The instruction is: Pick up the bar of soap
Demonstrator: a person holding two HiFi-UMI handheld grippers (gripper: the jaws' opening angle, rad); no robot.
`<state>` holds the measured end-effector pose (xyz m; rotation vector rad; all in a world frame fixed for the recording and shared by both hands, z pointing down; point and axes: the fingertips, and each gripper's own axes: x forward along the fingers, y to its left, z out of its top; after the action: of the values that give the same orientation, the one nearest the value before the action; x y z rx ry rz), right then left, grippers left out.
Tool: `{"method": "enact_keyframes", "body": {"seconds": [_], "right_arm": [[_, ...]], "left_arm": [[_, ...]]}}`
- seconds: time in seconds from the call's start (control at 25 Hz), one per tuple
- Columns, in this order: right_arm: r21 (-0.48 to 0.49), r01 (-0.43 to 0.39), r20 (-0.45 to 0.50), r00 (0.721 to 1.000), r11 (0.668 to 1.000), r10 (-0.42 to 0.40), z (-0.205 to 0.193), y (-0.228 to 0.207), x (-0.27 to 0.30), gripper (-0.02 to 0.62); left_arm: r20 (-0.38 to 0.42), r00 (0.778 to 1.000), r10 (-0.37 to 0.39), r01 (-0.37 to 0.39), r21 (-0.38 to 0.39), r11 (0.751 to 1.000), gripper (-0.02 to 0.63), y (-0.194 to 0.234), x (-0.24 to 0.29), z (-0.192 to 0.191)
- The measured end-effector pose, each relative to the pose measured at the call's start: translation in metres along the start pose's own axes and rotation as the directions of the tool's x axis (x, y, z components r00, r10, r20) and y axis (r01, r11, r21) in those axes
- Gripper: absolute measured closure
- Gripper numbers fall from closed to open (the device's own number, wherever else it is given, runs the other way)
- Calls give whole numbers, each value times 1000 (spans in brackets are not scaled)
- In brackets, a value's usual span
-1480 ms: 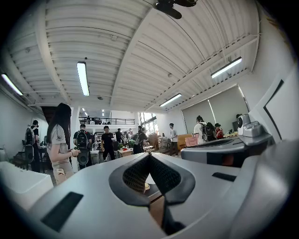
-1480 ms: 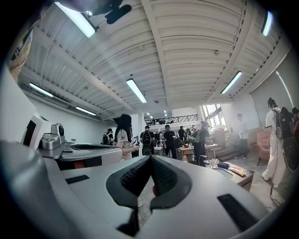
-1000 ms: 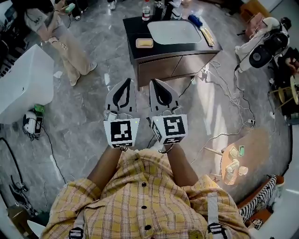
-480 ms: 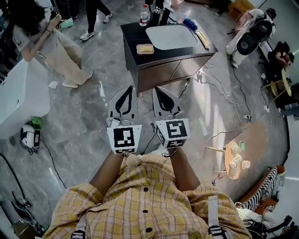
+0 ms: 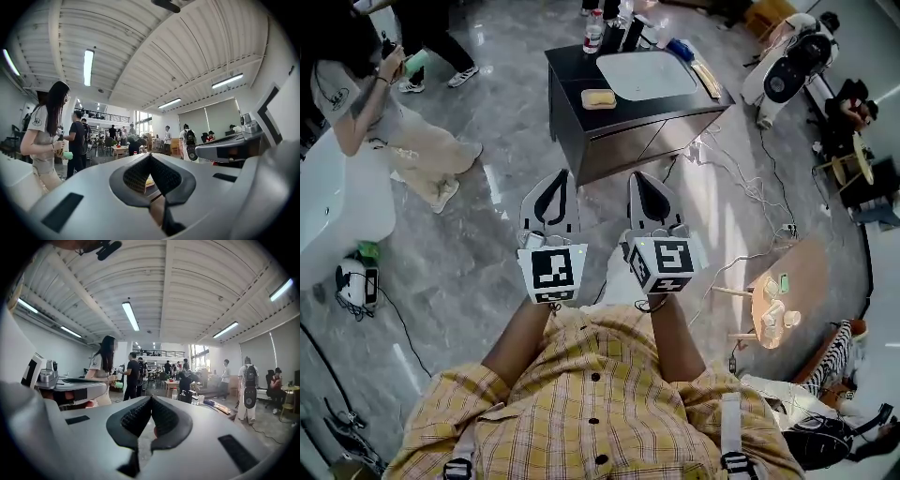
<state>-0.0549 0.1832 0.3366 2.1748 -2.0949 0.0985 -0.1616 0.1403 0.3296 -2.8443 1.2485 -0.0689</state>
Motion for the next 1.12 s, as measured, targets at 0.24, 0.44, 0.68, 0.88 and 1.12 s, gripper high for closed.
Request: {"method": "enact_keyframes", "body": {"seconds": [0.24,0.44,0.68,0.88,1.12], "right_arm": [[-17,-8,19,1000,1000,8,6,-10,37,577],[-59,-8,48,999,998,10,9,-49,97,577],[-135,-81,23,996,988,85,22,-104,192,577],[-219,-165,-58,986,962,156,18,-157,263,575],[-336,-302,-189,950,892,250,-17,-194,336,575]], "left_arm": [[-4,1000,9,-9,22,1000,598,16,32,-1],[3,1000,23,-23,70,997,597,23,99,2],[-5,998,59,-58,105,993,598,37,207,16],[-42,994,97,-91,127,988,598,33,301,19],[-80,986,148,-136,135,981,597,36,393,8]]}}
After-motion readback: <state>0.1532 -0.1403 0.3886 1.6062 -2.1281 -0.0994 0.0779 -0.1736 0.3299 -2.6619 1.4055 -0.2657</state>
